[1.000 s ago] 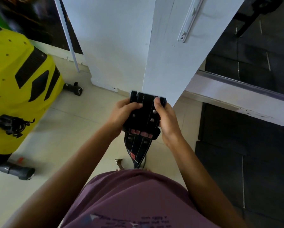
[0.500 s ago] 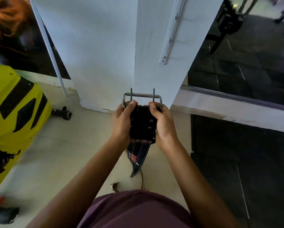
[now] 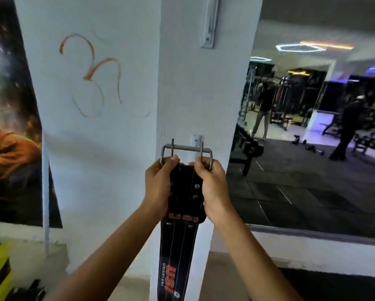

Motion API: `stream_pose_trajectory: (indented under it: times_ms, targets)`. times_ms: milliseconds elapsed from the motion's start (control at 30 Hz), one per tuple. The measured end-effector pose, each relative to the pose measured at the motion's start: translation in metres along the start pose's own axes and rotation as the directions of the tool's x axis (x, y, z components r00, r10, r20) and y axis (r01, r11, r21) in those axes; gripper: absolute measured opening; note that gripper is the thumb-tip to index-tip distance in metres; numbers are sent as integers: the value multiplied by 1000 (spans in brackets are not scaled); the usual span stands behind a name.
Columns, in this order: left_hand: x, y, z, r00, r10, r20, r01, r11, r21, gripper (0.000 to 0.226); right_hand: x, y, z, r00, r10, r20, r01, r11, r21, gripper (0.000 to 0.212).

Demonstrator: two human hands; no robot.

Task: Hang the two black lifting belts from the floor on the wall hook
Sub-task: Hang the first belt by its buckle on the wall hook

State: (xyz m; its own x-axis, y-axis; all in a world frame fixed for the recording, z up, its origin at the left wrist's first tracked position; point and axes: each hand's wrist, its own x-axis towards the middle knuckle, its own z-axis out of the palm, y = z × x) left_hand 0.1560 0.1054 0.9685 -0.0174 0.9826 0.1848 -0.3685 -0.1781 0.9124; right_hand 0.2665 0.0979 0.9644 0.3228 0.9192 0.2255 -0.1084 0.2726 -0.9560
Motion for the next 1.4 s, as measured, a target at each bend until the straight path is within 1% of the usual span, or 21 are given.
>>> stream_pose_trajectory:
  times_ms: [100,233,367,500,567,667,767,900,967,1033,1100,1233,1300,1333,1400]
  targets:
    - [28,35,24,994,101,43,-102,995,19,32,31,-40,3,991,-131,-1,131,991,-37,11]
    - [62,82,53,959,273,75,-278,958,67,30,73,-93,10,966,-258,6,258,963,-75,14]
    - [102,123,79,874,482,66,-485,851,201,33,113,-146,19,931,-364,18,363,922,-136,17]
    - [149,172,107,768,640,3,-607,728,320,41,153,-201,37,870,-490,62,488,835,-255,18]
    - [170,199,122,747,665,-9,-619,700,355,42,175,-229,48,848,-527,62,519,800,-300,24]
    - [198,228,139,745,667,-7,-607,683,406,40,203,-260,61,810,-585,40,562,755,-339,39]
    - [219,242,152,742,670,-9,-589,659,467,37,226,-274,66,764,-644,31,617,717,-325,50]
    - [248,238,164,737,675,25,-604,642,472,38,253,-272,63,716,-698,-17,667,691,-278,45]
    - [264,231,166,746,665,21,-585,640,499,43,263,-269,63,679,-734,-28,694,654,-301,43]
    - [273,227,166,741,671,6,-555,609,567,48,272,-266,67,644,-765,-24,713,611,-345,46]
    - [275,226,166,729,684,-3,-547,586,598,48,276,-265,71,640,-768,-31,701,600,-385,49]
    - [269,224,166,716,698,29,-610,604,513,44,278,-261,71,670,-742,-26,665,615,-424,52]
    - [264,218,163,717,696,41,-613,600,514,48,274,-255,68,673,-739,-10,668,614,-420,55]
    - [261,215,160,720,692,45,-600,589,541,52,270,-252,67,665,-746,4,674,598,-435,57]
    - [255,208,153,732,679,59,-562,553,615,58,263,-248,65,649,-760,47,659,529,-535,59]
